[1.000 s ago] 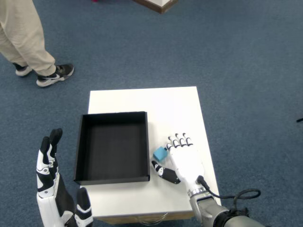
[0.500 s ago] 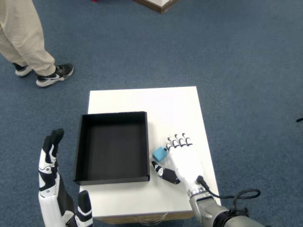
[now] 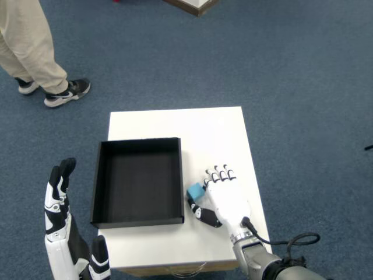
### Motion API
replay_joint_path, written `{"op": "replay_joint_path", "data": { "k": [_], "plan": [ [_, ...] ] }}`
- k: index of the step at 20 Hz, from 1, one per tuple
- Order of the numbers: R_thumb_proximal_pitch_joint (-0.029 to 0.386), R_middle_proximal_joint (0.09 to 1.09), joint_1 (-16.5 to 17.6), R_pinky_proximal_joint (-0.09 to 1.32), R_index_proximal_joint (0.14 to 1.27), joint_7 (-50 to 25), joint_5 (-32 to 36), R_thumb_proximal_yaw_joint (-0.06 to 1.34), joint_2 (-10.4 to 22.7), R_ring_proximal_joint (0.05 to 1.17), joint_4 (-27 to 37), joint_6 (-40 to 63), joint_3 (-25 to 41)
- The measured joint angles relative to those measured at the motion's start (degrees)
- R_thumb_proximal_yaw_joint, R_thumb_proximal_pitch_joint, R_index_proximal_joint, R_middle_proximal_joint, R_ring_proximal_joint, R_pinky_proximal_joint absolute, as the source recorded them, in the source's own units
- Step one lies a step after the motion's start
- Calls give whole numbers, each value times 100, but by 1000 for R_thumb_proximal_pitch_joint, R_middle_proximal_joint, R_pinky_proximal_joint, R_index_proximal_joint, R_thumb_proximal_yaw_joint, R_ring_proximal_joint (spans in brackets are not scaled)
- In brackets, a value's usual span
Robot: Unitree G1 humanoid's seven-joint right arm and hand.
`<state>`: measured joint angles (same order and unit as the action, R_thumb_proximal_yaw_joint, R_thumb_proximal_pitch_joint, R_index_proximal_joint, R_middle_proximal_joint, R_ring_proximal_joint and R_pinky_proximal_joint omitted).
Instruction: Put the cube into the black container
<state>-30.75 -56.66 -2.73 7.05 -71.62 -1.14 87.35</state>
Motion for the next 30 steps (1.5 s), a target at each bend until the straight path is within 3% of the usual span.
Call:
{"op": "replay_joint_path", "data": {
  "k": [7, 19, 23, 30],
  "plan": [
    [173, 428, 62, 158, 1093, -246, 150, 1023, 3, 253, -194, 275, 0],
    [158, 451, 71, 161, 1123, -439, 245, 1139, 3, 273, -278, 493, -5],
    [155, 452, 70, 160, 1126, -967, 338, 1155, 21, 277, -398, 808, -34],
    [155, 448, 2, 161, 1136, -2648, 63, 1173, 90, 286, -213, 1388, -85]
  ]
}}
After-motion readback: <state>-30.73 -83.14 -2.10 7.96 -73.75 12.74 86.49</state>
